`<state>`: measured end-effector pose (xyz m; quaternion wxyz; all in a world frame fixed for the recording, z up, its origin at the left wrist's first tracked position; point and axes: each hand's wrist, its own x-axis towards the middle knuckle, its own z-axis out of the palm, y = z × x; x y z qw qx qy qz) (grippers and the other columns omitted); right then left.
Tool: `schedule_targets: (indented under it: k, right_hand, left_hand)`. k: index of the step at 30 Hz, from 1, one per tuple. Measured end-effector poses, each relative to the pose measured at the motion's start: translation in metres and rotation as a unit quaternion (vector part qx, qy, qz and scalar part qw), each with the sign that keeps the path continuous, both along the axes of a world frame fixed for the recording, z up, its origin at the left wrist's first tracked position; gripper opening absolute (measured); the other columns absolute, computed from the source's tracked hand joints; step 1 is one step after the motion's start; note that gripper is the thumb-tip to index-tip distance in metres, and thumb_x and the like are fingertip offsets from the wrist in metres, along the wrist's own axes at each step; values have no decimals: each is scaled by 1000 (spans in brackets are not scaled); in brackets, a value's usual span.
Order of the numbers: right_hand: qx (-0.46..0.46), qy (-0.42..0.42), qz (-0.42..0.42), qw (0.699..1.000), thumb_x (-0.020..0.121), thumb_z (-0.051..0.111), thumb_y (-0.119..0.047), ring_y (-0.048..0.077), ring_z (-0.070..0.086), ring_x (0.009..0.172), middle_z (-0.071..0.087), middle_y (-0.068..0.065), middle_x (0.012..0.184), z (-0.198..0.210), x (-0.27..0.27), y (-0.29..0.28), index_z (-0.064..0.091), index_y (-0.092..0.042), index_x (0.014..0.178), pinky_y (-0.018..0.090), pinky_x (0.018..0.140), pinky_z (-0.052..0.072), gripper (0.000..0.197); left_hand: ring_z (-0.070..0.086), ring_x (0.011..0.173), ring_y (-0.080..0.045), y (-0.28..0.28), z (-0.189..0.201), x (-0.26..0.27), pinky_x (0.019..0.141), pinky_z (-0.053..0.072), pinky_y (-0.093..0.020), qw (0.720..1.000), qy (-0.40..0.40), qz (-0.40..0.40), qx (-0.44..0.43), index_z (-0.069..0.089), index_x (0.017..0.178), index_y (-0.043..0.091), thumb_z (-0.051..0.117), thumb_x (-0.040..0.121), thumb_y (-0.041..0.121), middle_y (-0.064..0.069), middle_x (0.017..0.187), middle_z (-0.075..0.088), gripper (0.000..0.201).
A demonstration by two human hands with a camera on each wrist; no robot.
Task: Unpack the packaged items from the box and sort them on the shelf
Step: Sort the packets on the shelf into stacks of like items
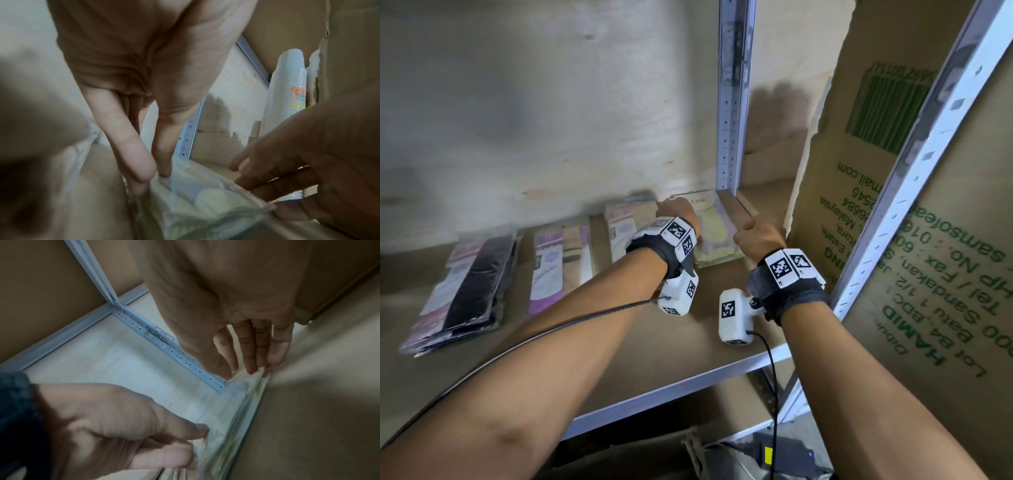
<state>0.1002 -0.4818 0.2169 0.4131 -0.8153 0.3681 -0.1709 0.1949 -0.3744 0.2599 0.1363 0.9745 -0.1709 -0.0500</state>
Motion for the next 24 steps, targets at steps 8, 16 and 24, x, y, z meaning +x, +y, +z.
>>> schedule_targets:
  k: [8, 16, 24]
  right_hand:
    - [17, -4, 38, 999, 86, 66, -13, 27, 62, 115, 65, 10, 128, -6, 0, 3, 62, -16, 129, 39, 101, 53, 43]
    - [-7, -8, 87, 996, 84, 64, -6, 21, 57, 127, 59, 4, 140, -7, -5, 3, 56, -20, 140, 35, 108, 47, 59]
    - [-5, -11, 80, 997, 85, 68, -9, 21, 61, 121, 63, 5, 135, -8, -4, 2, 57, -19, 138, 35, 105, 50, 55]
  left_hand:
    - [59, 121, -25, -18, -11, 7, 105, 47, -37, 997, -37, -15, 59, 61, 123, 5, 73, 88, 26, -13, 128, 61, 43]
    - [67, 105, -20, -24, -15, 8, 113, 41, -42, 991, -50, -18, 122, 54, 80, 11, 79, 79, 31, -6, 108, 69, 33]
    - [62, 116, -22, -17, -9, 6, 100, 49, -33, 988, -71, -38, 129, 64, 113, 10, 78, 84, 27, -7, 121, 66, 37]
